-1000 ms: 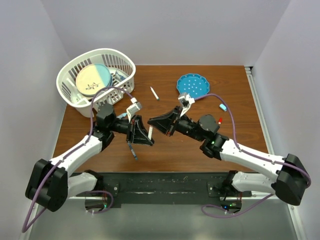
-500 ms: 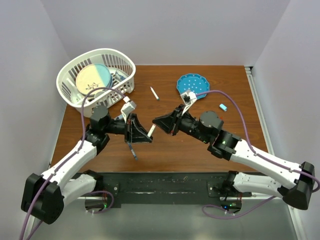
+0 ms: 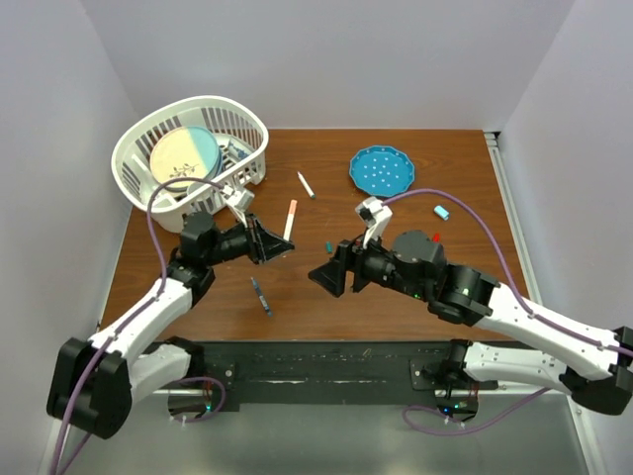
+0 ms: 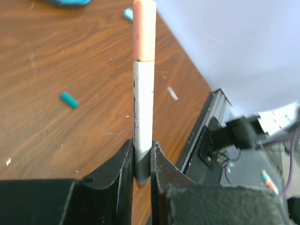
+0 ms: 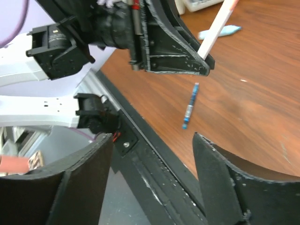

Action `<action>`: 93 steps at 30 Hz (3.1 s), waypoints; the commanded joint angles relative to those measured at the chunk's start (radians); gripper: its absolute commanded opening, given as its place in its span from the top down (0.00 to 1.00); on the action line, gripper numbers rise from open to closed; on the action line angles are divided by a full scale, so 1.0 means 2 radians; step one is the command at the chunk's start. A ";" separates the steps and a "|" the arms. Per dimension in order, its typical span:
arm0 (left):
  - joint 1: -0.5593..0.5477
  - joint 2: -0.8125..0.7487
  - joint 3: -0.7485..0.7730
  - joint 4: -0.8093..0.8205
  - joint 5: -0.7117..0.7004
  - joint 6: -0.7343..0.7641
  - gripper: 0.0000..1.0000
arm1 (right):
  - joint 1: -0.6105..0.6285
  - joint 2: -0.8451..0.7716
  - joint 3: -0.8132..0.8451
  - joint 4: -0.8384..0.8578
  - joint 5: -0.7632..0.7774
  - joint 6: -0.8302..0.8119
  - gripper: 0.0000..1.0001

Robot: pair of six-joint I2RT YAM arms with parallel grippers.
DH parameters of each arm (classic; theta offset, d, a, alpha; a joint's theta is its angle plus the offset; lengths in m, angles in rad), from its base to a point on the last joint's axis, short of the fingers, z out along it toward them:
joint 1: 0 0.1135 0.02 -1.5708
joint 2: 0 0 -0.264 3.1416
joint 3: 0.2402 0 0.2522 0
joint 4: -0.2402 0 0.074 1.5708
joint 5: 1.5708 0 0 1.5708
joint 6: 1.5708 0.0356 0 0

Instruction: Insert the pens into the pen caps

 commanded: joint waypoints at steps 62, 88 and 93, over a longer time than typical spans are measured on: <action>-0.137 -0.128 0.068 -0.310 -0.344 0.050 0.00 | -0.219 0.596 0.397 0.012 0.076 -0.170 0.46; -0.137 -0.195 0.070 -0.367 -0.447 0.041 0.06 | -0.237 0.750 0.523 -0.026 0.108 -0.193 0.78; -0.137 -0.191 0.067 -0.369 -0.437 0.029 0.11 | -0.237 0.733 0.486 -0.021 0.099 -0.190 0.91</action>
